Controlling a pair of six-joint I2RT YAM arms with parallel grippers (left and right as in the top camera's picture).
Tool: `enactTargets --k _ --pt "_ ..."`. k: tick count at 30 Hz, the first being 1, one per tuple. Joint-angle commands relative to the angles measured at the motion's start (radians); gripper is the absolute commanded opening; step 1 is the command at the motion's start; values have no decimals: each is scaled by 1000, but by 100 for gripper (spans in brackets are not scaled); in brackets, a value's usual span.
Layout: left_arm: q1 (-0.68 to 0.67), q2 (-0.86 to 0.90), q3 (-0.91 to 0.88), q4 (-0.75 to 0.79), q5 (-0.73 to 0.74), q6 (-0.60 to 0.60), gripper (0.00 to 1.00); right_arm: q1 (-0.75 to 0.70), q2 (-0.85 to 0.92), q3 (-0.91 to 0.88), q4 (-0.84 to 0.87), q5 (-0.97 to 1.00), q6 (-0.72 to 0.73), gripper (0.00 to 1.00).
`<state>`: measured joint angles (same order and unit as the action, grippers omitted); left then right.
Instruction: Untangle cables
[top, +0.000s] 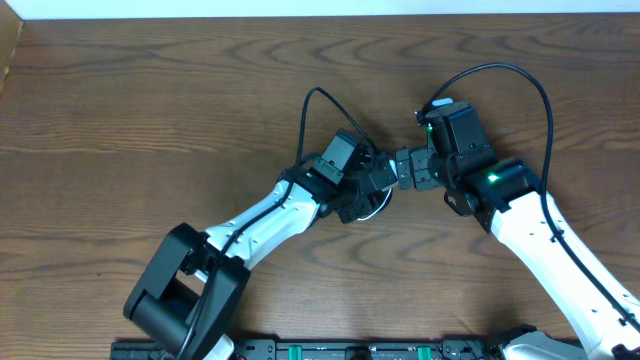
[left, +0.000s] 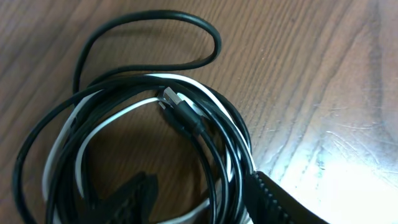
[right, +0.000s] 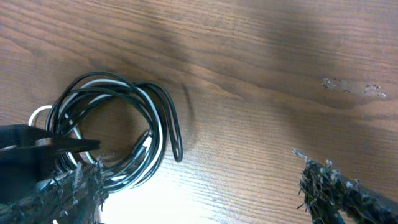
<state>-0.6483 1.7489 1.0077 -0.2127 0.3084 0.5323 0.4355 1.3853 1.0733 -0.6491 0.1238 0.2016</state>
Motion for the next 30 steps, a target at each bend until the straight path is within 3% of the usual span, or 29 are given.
enactTargets --k 1,8,14,30 --pt "4 50 11 6 -6 13 47 4 -13 14 -4 -3 4 99" --pt "7 62 11 18 -6 14 47 4 -13 14 -9 -3 4 99" --pt "33 63 11 28 -2 13 39 4 -13 14 -27 -3 5 99" --pt "39 64 11 19 77 13 41 4 -13 14 -31 -3 12 99"
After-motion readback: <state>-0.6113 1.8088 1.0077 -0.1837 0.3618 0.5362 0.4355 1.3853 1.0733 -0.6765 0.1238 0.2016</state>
